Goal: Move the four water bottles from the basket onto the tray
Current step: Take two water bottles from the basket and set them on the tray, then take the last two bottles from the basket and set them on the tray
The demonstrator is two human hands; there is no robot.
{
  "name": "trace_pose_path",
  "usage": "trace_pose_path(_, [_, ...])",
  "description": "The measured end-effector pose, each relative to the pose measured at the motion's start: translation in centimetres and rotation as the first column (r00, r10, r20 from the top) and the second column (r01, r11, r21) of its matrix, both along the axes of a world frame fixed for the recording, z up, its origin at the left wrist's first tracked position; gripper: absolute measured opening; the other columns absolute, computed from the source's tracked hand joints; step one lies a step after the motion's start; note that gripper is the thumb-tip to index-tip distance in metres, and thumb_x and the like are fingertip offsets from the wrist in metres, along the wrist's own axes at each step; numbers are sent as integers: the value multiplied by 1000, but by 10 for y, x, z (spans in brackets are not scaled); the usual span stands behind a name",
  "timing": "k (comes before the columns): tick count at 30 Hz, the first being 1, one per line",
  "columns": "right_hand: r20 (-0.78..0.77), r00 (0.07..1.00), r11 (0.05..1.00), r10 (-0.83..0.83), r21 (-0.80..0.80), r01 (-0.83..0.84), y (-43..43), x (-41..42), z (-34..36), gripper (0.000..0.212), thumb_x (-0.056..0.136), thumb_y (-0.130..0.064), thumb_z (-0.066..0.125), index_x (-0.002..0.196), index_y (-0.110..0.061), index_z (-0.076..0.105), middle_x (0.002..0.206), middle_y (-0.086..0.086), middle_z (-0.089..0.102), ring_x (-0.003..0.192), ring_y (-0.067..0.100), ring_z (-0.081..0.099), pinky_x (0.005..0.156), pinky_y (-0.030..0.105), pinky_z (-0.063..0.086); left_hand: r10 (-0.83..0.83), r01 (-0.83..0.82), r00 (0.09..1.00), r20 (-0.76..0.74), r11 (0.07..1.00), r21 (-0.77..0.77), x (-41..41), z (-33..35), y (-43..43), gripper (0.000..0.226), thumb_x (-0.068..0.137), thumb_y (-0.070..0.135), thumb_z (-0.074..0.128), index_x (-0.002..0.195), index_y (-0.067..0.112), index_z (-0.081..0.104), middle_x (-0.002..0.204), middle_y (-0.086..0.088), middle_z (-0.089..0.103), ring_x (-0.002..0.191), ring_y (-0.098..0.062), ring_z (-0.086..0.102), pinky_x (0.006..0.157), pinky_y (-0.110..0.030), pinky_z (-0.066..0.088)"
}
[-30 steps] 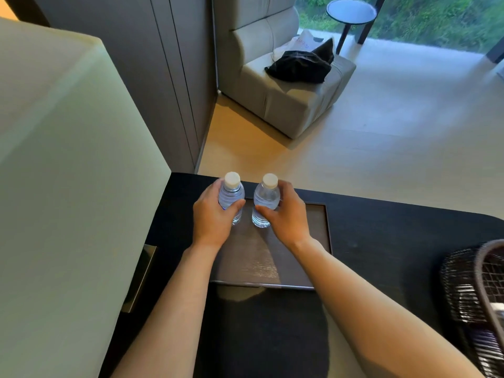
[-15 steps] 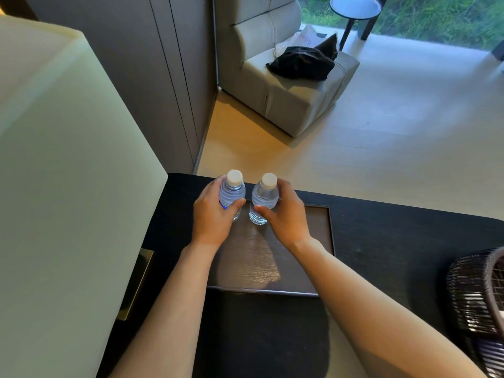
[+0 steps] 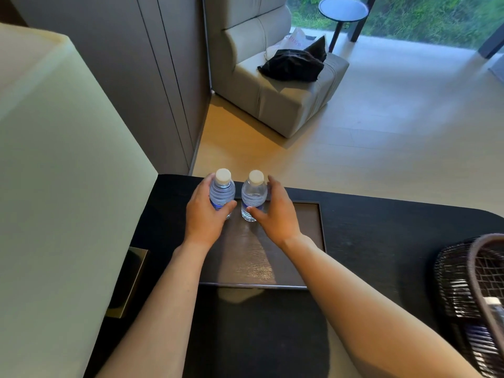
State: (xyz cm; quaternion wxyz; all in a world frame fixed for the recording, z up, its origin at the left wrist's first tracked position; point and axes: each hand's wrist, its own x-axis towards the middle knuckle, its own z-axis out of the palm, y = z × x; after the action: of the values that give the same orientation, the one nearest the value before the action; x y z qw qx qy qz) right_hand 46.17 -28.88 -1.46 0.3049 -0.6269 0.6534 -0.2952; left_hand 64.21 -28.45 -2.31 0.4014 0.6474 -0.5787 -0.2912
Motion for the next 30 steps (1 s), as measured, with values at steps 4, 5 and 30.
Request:
trace_pose_path(4, [-64,998,999,-13,41,15,16,-15,2,98,86,-38,84,161,-10,27,162,10,42,148,24,42,116,37,39,40,-39,999,-7,998,55,-5,2,12,91,80,18,87,156,18,37,154,-5,52,144,-20,48,116,-38,42])
trace_pose_path(5, [-81,997,999,-12,45,16,21,-20,2,99,86,-38,83,162,-9,26,162,11,41,149,24,41,116,37,39,58,-58,998,-2,996,67,-6,2,17,92,80,18,87,157,16,35,156,-6,50,145,-21,46,116,-37,40])
trace_pose_path(30, [-333,938,993,-95,28,111,350,-350,49,47,98,-40,67,137,-14,62,132,5,70,120,22,67,100,39,55,-326,256,898,295,934,251,-317,46,332,46,101,39,55,137,12,61,135,-4,65,125,-19,61,101,-31,48])
